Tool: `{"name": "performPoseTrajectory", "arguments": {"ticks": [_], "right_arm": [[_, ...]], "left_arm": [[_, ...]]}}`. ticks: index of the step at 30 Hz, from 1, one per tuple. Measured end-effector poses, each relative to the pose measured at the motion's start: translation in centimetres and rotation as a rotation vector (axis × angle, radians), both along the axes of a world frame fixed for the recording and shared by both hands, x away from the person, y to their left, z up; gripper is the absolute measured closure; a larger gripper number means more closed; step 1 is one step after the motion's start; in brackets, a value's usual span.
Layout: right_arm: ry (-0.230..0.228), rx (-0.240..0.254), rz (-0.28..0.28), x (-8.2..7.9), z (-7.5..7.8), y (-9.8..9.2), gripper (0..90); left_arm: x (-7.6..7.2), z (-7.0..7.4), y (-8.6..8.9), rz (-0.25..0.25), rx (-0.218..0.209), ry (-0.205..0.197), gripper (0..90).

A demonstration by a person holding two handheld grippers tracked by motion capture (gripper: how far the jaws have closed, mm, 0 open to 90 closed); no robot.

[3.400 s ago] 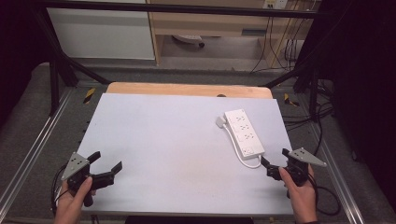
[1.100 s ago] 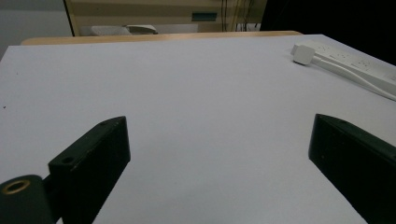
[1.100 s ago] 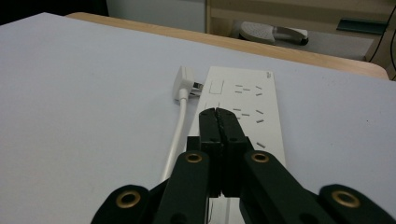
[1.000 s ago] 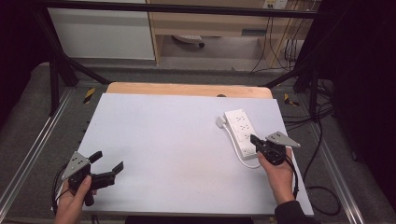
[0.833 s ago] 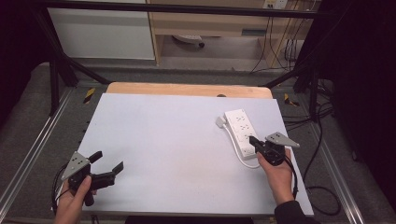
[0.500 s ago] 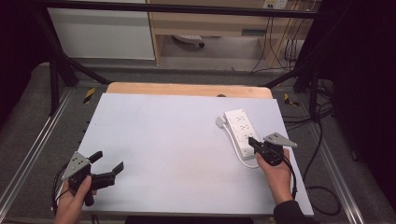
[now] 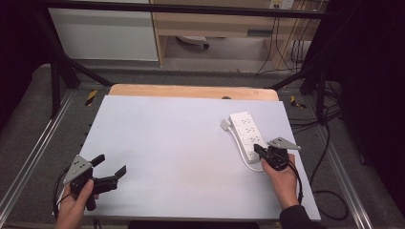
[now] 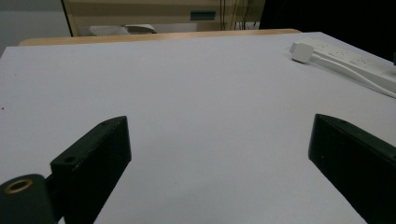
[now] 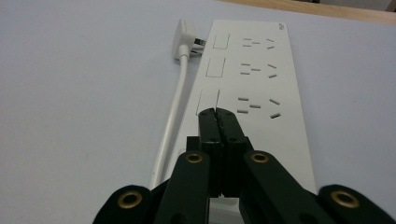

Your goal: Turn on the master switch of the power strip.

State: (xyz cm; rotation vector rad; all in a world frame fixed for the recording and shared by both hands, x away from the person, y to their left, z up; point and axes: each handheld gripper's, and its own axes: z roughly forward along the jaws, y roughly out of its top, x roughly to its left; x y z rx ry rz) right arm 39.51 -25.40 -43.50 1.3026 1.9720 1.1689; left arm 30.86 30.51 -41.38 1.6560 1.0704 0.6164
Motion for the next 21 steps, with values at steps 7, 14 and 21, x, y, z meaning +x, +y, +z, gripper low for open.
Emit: {"name": "performPoseTrajectory", "arguments": {"ticks": [7, 14, 21], "right_arm": [[0.015, -0.002, 0.001, 0.03, -0.15, 0.07, 90.0], [0.03, -0.013, 0.008, 0.01, -0.36, 0.19, 90.0], [0.039, -0.017, 0.003, -0.04, -0.48, 0.18, 90.0]], "left_arm": [[-0.04, 0.02, 0.06, 0.001, -0.001, -0.004, 5.9], [-0.04, 0.02, 0.02, -0.003, 0.001, -0.003, 5.9], [-0.04, 0.02, 0.04, -0.002, -0.001, -0.004, 5.9]]}}
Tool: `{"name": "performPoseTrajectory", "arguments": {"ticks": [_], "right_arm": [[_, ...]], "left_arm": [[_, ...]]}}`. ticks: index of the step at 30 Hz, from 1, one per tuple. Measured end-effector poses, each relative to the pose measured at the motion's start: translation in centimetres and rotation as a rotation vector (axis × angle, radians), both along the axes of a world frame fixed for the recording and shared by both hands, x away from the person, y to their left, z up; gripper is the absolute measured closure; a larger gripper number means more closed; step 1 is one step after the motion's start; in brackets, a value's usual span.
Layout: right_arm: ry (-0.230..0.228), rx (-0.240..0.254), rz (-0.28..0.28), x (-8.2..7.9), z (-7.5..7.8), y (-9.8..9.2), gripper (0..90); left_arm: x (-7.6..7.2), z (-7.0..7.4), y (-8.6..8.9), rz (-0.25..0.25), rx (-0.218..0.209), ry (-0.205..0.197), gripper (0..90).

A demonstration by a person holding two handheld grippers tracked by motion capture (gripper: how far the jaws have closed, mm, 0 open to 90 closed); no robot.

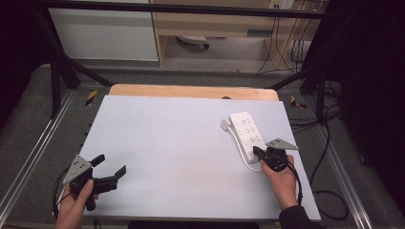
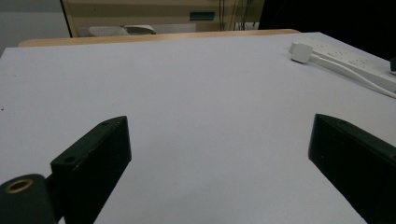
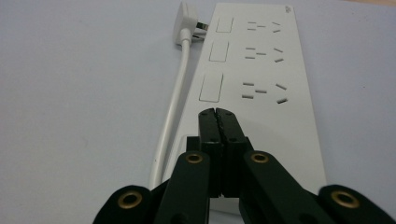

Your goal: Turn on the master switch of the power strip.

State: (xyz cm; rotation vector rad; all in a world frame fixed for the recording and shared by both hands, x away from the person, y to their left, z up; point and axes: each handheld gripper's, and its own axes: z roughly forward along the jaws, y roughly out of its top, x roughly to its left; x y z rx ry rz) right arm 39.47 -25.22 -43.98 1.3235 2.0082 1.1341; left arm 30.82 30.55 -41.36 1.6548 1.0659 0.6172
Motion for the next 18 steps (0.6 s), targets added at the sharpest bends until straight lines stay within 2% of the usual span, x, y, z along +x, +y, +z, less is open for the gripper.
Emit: {"name": "performPoseTrajectory", "arguments": {"ticks": [4, 18], "right_arm": [[0.015, 0.002, -0.002, -0.07, -0.15, -0.03, 90.0], [0.013, -0.008, 0.001, -0.01, -0.27, 0.04, 90.0]], "left_arm": [[-0.02, 0.02, -0.01, -0.002, 0.001, -0.001, 6.0], [-0.03, 0.03, 0.01, -0.001, 0.002, -0.001, 6.0]]}}
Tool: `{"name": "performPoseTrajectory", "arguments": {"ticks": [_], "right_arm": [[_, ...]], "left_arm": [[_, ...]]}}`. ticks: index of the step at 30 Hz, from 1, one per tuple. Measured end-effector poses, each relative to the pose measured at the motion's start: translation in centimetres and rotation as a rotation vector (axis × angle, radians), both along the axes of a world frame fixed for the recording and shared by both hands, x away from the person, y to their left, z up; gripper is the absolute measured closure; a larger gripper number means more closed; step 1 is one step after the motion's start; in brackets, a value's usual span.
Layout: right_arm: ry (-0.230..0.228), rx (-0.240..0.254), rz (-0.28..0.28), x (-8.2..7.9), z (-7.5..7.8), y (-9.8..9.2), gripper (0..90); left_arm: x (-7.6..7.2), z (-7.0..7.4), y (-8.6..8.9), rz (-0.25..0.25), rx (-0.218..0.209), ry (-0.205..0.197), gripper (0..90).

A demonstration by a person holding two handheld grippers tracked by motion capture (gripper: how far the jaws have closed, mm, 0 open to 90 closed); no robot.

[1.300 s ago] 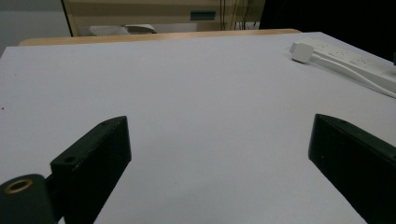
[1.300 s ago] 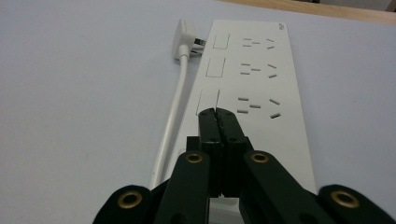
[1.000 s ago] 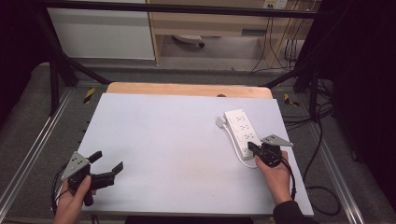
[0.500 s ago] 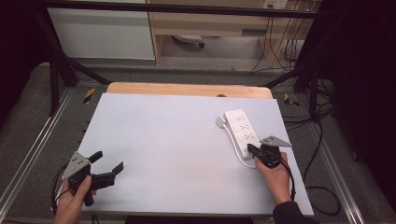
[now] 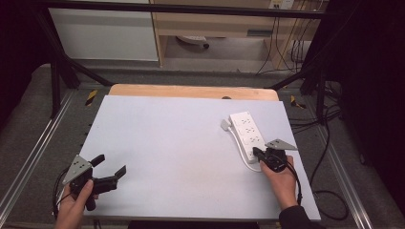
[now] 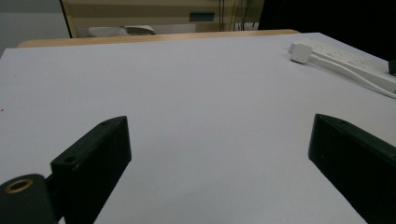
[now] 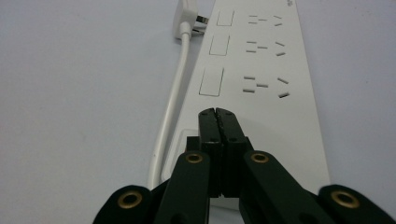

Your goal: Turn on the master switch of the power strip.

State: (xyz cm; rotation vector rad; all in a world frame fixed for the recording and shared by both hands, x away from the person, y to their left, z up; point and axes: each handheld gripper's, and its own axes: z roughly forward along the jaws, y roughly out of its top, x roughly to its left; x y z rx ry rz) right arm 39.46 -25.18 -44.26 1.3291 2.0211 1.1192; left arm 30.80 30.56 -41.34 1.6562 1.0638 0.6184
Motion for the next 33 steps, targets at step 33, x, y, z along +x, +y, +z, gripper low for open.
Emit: {"name": "performPoseTrajectory", "arguments": {"ticks": [33], "right_arm": [[0.013, -0.011, -0.015, 0.08, -0.1, 0.29, 90.0]], "left_arm": [[0.0, -0.06, -0.05, -0.001, 0.006, 0.009, 5.9]]}}
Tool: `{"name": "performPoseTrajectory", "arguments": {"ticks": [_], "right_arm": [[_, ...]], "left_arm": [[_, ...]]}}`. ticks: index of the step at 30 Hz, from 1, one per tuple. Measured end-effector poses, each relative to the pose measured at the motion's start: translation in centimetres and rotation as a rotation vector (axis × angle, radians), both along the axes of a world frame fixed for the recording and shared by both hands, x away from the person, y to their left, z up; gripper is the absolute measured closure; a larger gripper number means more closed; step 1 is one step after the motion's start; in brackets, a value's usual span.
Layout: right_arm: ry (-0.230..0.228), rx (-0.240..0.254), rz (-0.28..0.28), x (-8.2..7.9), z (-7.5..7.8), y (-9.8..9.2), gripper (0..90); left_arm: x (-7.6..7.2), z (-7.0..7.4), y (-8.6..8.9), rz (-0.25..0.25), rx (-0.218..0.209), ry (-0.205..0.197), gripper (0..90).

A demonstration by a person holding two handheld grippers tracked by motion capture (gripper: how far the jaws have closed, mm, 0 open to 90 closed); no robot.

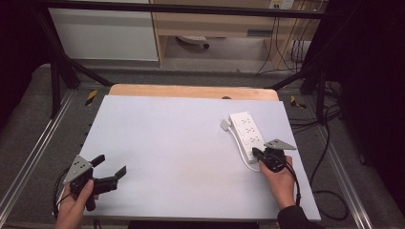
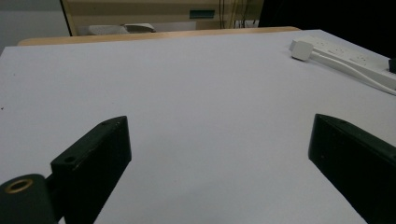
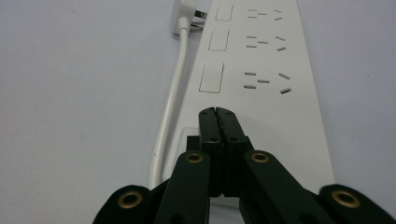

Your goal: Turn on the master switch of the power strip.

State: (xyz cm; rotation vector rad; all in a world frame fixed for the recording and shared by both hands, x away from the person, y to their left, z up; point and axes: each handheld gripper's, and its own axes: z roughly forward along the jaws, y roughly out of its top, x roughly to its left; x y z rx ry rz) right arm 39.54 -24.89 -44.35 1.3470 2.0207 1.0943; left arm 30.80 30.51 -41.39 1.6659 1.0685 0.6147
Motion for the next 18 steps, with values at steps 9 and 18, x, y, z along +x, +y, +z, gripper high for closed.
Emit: {"name": "performPoseTrajectory", "arguments": {"ticks": [9, 18], "right_arm": [[0.002, -0.002, -0.002, -0.1, 0.0, 0.04, 90.0], [0.0, 0.001, -0.005, -0.13, -0.03, 0.06, 90.0]], "left_arm": [[0.01, -0.01, 0.03, -0.001, 0.001, -0.001, 6.0], [0.04, -0.03, 0.04, 0.002, 0.004, 0.001, 6.1]]}}
